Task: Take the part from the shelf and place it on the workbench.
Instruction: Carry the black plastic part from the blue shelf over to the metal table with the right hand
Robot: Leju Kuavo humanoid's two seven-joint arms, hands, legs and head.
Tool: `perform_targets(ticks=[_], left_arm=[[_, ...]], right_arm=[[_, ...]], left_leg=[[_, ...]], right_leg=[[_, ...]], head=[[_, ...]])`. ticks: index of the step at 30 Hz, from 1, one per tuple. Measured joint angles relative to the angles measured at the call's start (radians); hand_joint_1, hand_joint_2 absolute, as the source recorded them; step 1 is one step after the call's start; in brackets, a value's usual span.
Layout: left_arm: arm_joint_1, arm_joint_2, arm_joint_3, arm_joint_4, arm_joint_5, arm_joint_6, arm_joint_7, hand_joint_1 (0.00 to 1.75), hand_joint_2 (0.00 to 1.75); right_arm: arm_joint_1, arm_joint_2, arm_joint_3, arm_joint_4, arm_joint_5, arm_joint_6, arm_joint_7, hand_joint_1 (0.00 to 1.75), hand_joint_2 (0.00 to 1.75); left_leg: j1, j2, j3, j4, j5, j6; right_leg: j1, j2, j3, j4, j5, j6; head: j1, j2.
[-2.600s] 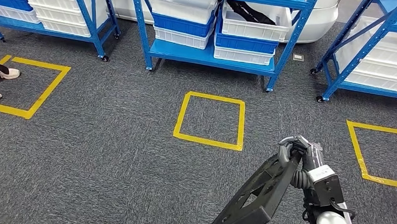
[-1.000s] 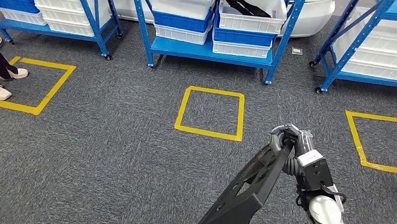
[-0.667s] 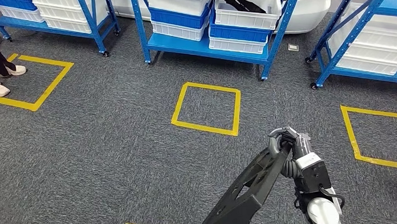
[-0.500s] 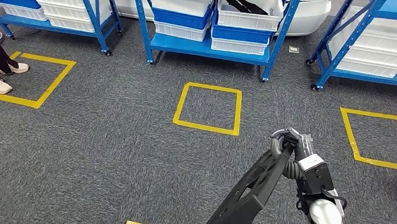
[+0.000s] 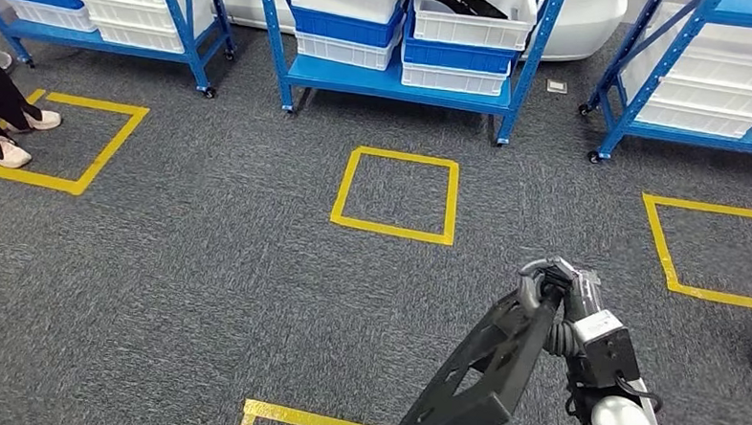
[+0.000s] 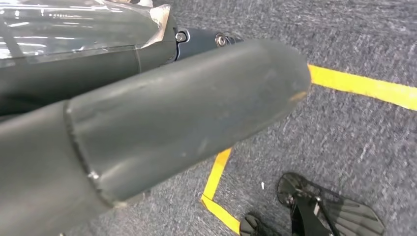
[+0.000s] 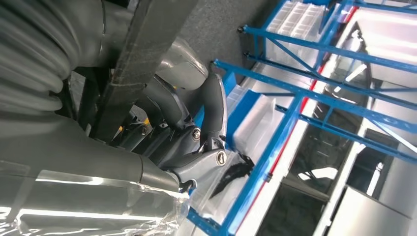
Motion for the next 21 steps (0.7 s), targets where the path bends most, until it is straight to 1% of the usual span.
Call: perform_targets(ticks=[1, 3, 4, 5, 6, 7, 18, 21], left_arm=[[0.000, 0.001, 0.000, 0.000, -0.001, 0.000, 0.000, 0.00, 0.00], [0.000, 0.001, 0.000, 0.000, -0.002, 0.001, 0.000, 0.00, 0.00], [0.000, 0.002, 0.000, 0.000, -0.002, 0.002, 0.000, 0.00, 0.00], [0.000, 0.002, 0.000, 0.000, -0.003, 0.002, -0.002, 0.00, 0.00], [0.000, 0.002, 0.000, 0.000, -0.003, 0.002, -0.003, 0.00, 0.00], [0.000, 0.001, 0.000, 0.000, -0.004, 0.002, -0.005, 0.00, 0.00], [0.000, 0.001, 0.000, 0.000, -0.004, 0.002, -0.006, 0.00, 0.00], [0.000, 0.001, 0.000, 0.000, -0.005, 0.003, -0.006, 0.00, 0.00]], right_arm=[[-0.001, 0.000, 0.000, -0.001, 0.000, 0.000, 0.000, 1.75, 1.75], [-0.006, 0.002, 0.001, -0.001, 0.000, 0.000, -0.001, 1.75, 1.75], [-0.009, 0.002, 0.002, 0.000, 0.000, 0.000, -0.001, 1.75, 1.75], [-0.012, 0.002, 0.002, 0.001, 0.000, 0.000, -0.001, 1.75, 1.75], [-0.015, 0.002, 0.002, 0.002, -0.001, 0.001, -0.001, 1.75, 1.75], [-0.017, 0.003, 0.003, 0.003, -0.001, 0.001, -0.001, 1.75, 1.75], [-0.019, 0.002, 0.003, 0.004, -0.001, 0.001, -0.001, 1.75, 1.75], [-0.022, 0.002, 0.003, 0.006, -0.002, 0.002, -0.001, 1.75, 1.75]], left_leg=[[0.000, 0.000, -0.001, 0.000, 0.000, -0.002], [0.002, 0.002, -0.002, -0.004, -0.007, 0.008], [0.003, 0.003, -0.003, -0.004, -0.011, 0.015], [0.004, 0.003, -0.003, -0.005, -0.013, 0.020], [0.005, 0.003, -0.003, -0.006, -0.012, 0.021], [0.006, 0.003, -0.003, -0.007, -0.010, 0.022], [0.007, 0.003, -0.003, -0.007, -0.007, 0.023], [0.007, 0.002, -0.003, -0.009, 0.003, 0.026]], right_leg=[[-0.005, 0.001, -0.004, -0.005, 0.000, -0.006], [-0.009, 0.001, -0.005, -0.008, 0.004, -0.014], [-0.011, 0.000, -0.005, -0.009, 0.006, -0.018], [-0.007, 0.000, -0.006, -0.009, 0.009, -0.022], [-0.006, -0.001, -0.006, -0.008, 0.011, -0.027], [-0.005, -0.001, -0.006, -0.008, 0.012, -0.029], [-0.004, -0.001, -0.007, -0.008, 0.013, -0.031], [-0.003, -0.001, -0.007, -0.008, 0.014, -0.031]], head=[[0.000, 0.000], [-0.002, 0.000], [-0.004, 0.000], [-0.005, 0.000], [-0.005, 0.000], [-0.005, 0.000], [-0.006, 0.000], [-0.005, 0.000]])
